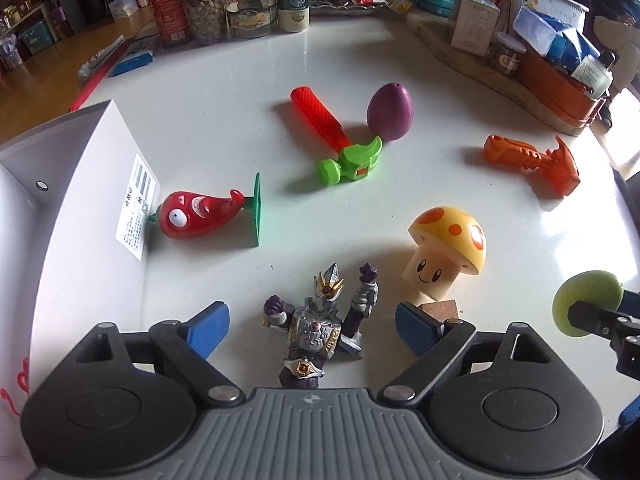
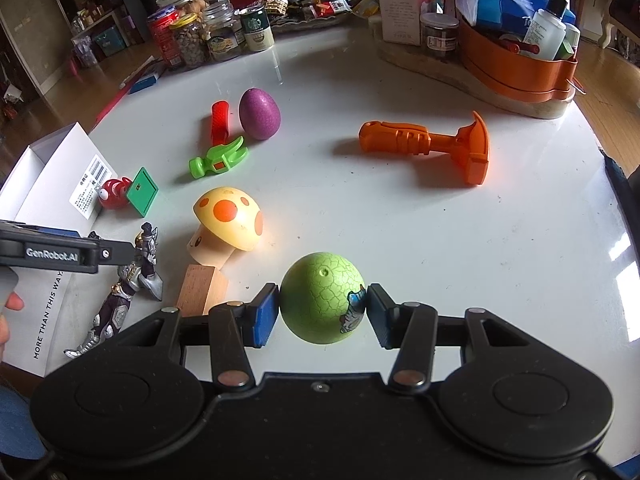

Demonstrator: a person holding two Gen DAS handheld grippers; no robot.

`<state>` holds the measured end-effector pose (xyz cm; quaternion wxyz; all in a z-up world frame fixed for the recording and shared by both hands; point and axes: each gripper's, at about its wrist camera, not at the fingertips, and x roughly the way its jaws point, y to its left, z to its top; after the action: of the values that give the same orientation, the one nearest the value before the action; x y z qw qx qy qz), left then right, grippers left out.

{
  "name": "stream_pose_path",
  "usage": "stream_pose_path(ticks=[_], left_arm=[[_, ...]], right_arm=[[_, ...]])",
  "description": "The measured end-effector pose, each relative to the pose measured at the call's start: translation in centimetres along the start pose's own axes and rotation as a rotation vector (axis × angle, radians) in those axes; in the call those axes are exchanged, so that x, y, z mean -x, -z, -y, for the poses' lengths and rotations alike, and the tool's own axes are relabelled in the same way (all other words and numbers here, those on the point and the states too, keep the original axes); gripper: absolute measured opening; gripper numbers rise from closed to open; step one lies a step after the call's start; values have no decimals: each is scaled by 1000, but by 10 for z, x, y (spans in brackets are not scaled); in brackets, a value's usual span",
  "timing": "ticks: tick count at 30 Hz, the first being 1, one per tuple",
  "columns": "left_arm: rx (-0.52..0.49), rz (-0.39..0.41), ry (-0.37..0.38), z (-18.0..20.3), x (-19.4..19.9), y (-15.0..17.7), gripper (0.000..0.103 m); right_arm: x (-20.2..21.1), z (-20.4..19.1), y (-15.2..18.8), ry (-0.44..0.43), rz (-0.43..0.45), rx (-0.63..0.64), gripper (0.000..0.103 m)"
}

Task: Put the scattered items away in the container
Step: 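Close the left tool on the silver action figure's torso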

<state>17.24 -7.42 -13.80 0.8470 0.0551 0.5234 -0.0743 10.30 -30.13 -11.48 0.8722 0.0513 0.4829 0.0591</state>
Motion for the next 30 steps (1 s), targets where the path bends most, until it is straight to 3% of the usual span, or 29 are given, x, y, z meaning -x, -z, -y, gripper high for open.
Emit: stream_pose_path(ticks=[5, 6, 14, 16, 17, 18, 19, 22, 24, 30], left_arm=[[-29, -2, -21, 17, -18, 7, 86], [-39, 0, -35, 19, -21, 7, 70], [-29, -4, 1, 14, -25, 8, 65], [-39, -5, -18, 16, -27, 10, 69], [-46, -18, -35, 18, -30, 12, 80], [-57, -32, -57, 20, -35, 14, 97], [-72, -43, -78, 22, -40, 18, 103], [-87, -30, -40, 24, -49, 30, 90], [-10, -11, 12, 16, -46, 30, 58], [-28, -52, 3, 13, -44, 20, 57]], right_arm=[[0, 2, -1, -2, 0, -10, 49], [0, 2, -1, -2, -2, -10, 49], [0, 1, -1, -8, 2, -11, 49], [0, 0, 0, -11, -2, -7, 49], [0, 0, 0, -12, -2, -6, 49], [-1, -1, 1, -12, -4, -3, 49], [-2, -2, 1, -13, -7, 1, 49], [-4, -4, 2, -19, -13, 9, 49], [-4, -6, 2, -20, -13, 12, 49], [-4, -8, 0, -21, -10, 14, 49]])
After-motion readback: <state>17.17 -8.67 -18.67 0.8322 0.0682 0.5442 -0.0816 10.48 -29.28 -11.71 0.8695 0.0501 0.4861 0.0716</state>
